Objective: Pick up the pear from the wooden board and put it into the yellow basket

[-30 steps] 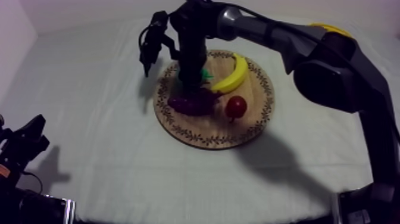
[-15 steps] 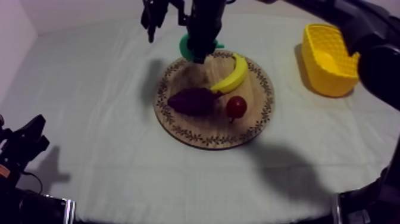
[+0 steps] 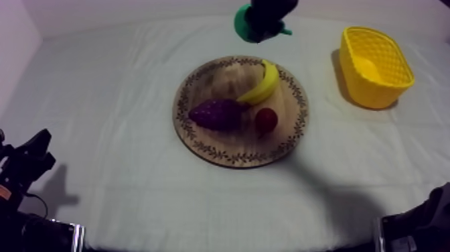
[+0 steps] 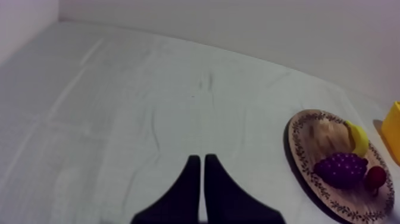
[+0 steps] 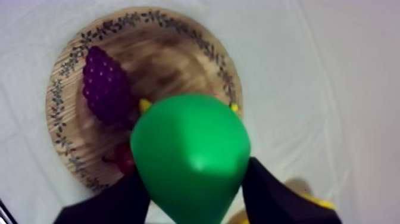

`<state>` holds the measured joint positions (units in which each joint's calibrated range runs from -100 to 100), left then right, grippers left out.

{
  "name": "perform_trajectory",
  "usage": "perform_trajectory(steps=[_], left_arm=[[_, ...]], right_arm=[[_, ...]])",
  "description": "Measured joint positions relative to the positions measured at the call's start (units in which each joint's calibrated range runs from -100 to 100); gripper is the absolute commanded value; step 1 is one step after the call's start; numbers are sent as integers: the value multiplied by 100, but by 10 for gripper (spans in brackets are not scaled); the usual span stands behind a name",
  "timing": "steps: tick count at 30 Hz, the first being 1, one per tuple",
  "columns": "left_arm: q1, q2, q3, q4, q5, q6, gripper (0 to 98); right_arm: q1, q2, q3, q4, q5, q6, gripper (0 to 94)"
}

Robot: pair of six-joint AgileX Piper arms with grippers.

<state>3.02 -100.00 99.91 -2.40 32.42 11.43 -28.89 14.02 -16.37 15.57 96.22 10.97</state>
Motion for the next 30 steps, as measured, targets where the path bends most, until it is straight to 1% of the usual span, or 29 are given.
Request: perform_trajectory(steps=[7,11,14,20,26,30], left_arm=[[0,0,0,0,0,0,1],[0,0,0,0,0,0,1],[0,0,0,0,0,0,1],[0,0,0,0,0,0,1],[0,0,0,0,0,0,1],[0,0,0,0,0,0,1]], right_arm=[[363,-506,263,-128,328,-603,410],[724,-676,443,-165,339,-790,417],[1073,-712,542,-147,305,-781,419],[1849,-647,602,-92,65,-594,422],[2536,-449,826,-130,-161,-491,424],[2866,-273,1104,-188,-376,-473,423]])
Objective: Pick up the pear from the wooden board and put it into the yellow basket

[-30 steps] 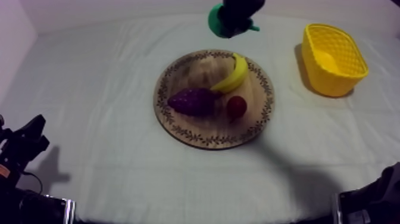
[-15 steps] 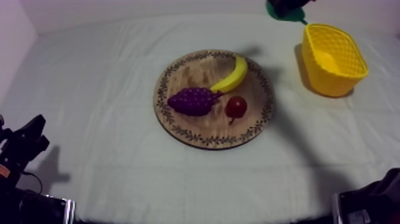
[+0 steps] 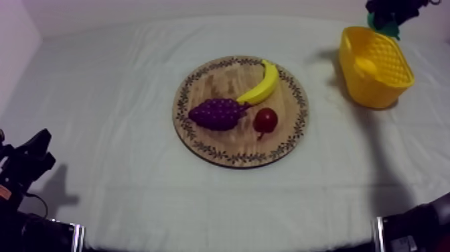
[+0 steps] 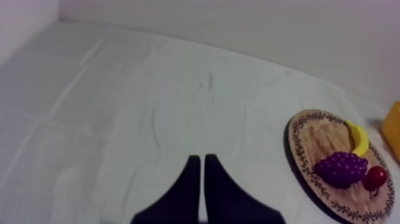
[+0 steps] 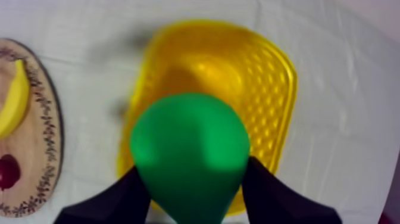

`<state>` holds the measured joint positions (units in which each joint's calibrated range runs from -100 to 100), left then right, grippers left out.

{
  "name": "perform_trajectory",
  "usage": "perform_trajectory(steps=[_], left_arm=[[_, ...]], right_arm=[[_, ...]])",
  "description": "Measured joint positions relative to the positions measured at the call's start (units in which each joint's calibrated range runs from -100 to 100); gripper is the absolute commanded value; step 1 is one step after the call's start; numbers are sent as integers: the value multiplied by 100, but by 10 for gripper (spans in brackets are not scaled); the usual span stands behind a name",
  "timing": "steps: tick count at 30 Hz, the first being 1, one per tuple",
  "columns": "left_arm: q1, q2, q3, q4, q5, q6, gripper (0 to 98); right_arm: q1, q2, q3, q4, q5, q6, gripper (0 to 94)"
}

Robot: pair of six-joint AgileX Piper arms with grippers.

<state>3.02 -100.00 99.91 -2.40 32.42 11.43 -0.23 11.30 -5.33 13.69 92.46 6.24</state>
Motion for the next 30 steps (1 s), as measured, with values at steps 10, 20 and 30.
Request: perform_trajectory(steps=[10,20,30], left_arm=[[0,0,0,0,0,-2,1],[0,0,0,0,0,-2,1],[0,0,0,0,0,-2,1]], right_arm=[[493,511,636,-13,-533,-10,448],[560,1039,865,-149,-809,102,736],[478,802,791,-244,-886,109,637]])
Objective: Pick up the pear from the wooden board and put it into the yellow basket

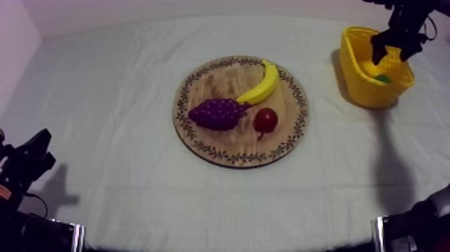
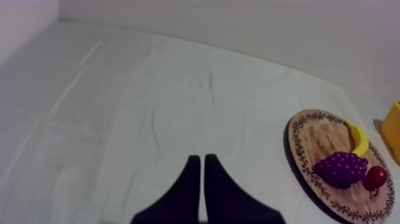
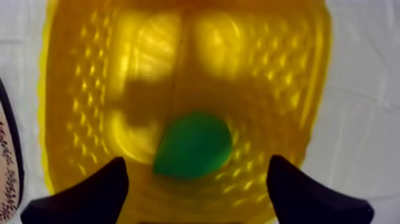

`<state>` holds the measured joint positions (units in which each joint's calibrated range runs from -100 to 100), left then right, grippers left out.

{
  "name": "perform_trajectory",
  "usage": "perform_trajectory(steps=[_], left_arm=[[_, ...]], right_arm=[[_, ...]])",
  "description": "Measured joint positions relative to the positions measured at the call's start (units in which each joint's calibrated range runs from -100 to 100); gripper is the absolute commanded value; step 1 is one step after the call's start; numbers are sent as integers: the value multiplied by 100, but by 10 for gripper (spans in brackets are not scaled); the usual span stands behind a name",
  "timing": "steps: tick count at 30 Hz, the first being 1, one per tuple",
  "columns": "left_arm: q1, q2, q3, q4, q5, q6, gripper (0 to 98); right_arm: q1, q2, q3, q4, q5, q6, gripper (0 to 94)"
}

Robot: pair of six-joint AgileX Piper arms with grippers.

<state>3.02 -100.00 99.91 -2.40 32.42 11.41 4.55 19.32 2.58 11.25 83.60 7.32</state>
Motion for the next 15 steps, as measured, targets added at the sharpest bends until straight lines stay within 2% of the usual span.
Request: perform_trajectory(steps=[3,9,13,15], left_arm=[[0,0,0,0,0,0,1],[0,0,0,0,0,0,1],[0,0,0,0,0,0,1],[0,0,0,0,0,0,1]], right_arm=[[-21,-264,-43,0,-67,0,530],[-85,-1021,88,-83,-389,-76,383],[-133,-1765,468,-161,-791,-218,297],[-165,-2142,746,-243,-1018,-238,221]])
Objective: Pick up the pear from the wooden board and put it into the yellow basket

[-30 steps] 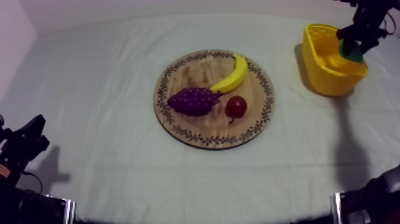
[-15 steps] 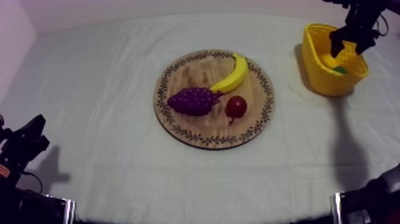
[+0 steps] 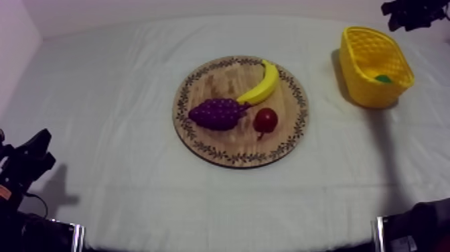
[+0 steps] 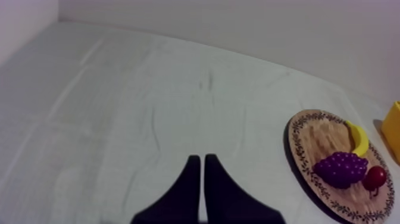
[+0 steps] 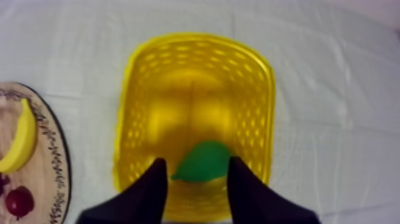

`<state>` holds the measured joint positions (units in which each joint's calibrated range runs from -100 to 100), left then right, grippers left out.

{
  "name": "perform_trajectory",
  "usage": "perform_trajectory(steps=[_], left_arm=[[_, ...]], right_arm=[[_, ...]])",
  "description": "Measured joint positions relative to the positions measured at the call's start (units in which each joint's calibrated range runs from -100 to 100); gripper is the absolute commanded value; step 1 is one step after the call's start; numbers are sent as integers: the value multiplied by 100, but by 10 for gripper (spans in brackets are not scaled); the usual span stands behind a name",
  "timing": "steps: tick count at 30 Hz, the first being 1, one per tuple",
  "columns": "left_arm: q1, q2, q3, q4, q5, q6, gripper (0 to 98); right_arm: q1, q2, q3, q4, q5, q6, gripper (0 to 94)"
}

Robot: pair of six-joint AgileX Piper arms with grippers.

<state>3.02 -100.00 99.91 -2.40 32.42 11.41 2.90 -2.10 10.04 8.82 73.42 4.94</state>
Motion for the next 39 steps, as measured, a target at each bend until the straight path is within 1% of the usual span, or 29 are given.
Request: perform_trajectory(steps=[3,9,14,21,23,25,26,29,31,36,39], left_arm=[[0,0,0,0,0,0,1],[0,0,0,0,0,3,1],[0,0,0,0,0,3,1],[0,0,0,0,0,3,1],[0,0,0,0,0,3,1],[0,0,0,0,0,3,1],[0,0,0,0,0,3,1],[0,0,0,0,0,3,1],[0,0,0,0,0,3,1],[0,0,0,0,0,3,1],[0,0,0,0,0,3,1]], right_arm=[[-95,-619,430,-76,-265,-21,149],[-352,-1976,1497,-272,-792,80,69],[-437,-3179,2523,-554,-1192,446,34],[-349,-4792,4058,-756,-1672,1063,8],[-293,-5173,4446,-800,-1876,1169,6],[-226,-5551,4838,-882,-2173,1191,6],[-183,-5757,5056,-882,-2311,1186,5],[-67,-6380,5693,-1045,-2660,1055,5],[-13,-6802,6142,-1130,-2823,860,5],[100,-7703,7162,-1426,-3106,196,4],[174,-8200,7691,-1675,-3071,-31,4]])
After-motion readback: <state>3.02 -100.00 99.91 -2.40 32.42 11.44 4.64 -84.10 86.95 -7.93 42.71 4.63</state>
